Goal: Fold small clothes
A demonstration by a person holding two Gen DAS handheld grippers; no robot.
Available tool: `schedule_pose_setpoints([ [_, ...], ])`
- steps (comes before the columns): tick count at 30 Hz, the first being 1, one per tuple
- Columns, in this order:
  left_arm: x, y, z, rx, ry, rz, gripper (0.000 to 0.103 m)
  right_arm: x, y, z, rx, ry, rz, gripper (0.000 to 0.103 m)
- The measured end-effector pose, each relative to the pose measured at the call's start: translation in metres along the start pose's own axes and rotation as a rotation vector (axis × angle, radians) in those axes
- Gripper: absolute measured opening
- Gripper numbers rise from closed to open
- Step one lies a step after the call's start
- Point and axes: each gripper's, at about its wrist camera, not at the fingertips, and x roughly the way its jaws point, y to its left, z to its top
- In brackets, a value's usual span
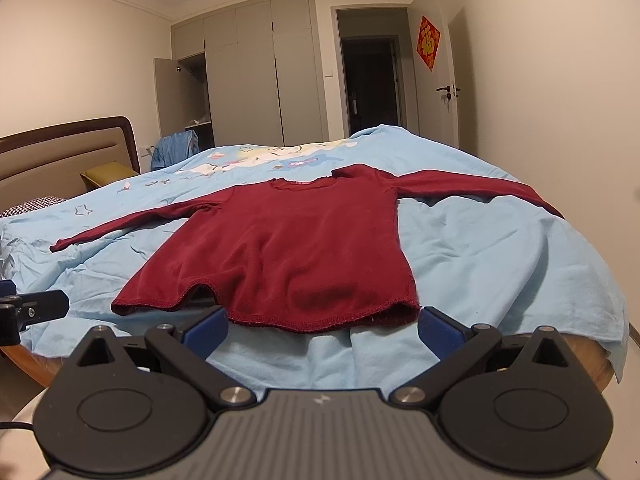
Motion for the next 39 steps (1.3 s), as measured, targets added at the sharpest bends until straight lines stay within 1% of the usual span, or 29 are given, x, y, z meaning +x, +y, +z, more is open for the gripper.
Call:
schedule_pose_setpoints([
  [39,0.0011,-0.0004,-0.0007,-0.002,0.002,-0.001,0.102,0.0012,-0.0003,-0.0021,0.004,0.017,-0.004,0.103],
])
